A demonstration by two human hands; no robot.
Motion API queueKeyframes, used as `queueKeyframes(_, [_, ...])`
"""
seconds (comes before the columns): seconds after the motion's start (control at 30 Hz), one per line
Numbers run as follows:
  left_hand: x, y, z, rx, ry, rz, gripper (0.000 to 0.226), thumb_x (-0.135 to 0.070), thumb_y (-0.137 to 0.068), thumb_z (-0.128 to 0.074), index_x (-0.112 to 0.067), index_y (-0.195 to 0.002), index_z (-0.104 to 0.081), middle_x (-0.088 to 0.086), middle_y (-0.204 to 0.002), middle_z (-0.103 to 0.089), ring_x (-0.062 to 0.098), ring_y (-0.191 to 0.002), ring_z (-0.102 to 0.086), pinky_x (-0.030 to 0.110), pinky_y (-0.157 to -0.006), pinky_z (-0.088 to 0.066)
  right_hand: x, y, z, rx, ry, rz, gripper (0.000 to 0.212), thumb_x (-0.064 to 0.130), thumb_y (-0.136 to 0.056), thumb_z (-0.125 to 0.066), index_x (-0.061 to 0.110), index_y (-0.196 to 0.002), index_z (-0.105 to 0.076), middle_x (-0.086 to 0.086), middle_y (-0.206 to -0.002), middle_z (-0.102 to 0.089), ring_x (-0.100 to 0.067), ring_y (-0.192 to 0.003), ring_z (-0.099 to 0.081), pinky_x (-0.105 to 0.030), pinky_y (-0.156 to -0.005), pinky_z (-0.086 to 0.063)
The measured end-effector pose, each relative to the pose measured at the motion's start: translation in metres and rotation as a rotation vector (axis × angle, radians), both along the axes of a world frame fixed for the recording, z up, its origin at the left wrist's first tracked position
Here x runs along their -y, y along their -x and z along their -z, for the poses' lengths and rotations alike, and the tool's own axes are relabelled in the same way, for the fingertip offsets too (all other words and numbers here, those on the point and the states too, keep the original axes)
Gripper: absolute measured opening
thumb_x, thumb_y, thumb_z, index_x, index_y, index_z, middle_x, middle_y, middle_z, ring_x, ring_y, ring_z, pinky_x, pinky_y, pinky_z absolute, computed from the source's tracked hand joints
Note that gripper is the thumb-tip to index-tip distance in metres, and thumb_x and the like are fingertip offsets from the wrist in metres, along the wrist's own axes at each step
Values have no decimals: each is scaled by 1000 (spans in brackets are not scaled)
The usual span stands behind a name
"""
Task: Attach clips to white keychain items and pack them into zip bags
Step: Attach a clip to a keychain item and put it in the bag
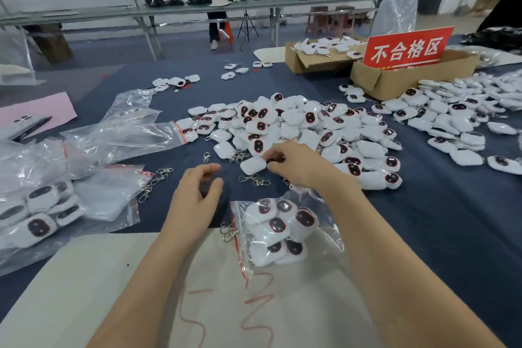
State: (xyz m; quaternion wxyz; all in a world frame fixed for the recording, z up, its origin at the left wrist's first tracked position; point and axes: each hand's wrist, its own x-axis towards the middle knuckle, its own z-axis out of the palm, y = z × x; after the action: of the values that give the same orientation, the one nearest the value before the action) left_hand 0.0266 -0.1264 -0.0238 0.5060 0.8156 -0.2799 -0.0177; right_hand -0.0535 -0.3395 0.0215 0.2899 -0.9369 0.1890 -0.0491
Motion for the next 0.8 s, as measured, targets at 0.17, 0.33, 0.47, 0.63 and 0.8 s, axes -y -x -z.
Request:
queueKeyframes(0.17, [20, -17, 2, 84, -149, 86, 45, -40, -98, -62, -38, -140, -50, -8, -141, -46, 15, -134, -40, 41, -112, -37, 5, -4, 5, 48, -25, 27, 21, 22, -97, -60, 25, -116, -68, 2, -114, -68, -13, -102, -60, -31, -94, -48])
queueKeyframes(0.33, [45, -29, 3, 255, -361, 138, 65, -59, -93, -56, -39, -152, -37, 0, -163, -28, 24, -148, -24, 49, -118, -22, 7, -10, 12, 143, 38, 96, 22, 24, -99, -56, 24, -117, -66, 4, -108, -59, -16, -98, -59, -31, -85, -45])
queueKeyframes(0.47, [56, -35, 5, 338, -452, 163, 62, -61, -93, -50, -37, -149, -43, 0, -162, -31, 26, -150, -22, 51, -120, -22, 7, -12, 18, 122, 151, 126, 42, 26, -100, -54, 29, -142, -49, -1, -140, -43, -23, -112, -57, -38, -92, -46])
queueKeyframes(0.63, [57, -35, 7, 352, -436, 157, 49, -56, -94, -56, -30, -135, -60, -5, -153, -44, 24, -146, -28, 46, -120, -24, 6, -12, 18, 33, 187, 32, 44, 30, -100, -52, 34, -143, -47, 5, -142, -49, -19, -123, -53, -45, -99, -47])
queueKeyframes(0.8, [56, -34, 7, 290, -288, 160, 39, -37, -94, -67, -23, -130, -59, -7, -135, -58, 15, -132, -39, 39, -112, -34, 6, -14, 22, 118, 57, 27, 31, 31, -98, -58, 33, -128, -57, 9, -121, -61, -12, -107, -57, -41, -97, -48])
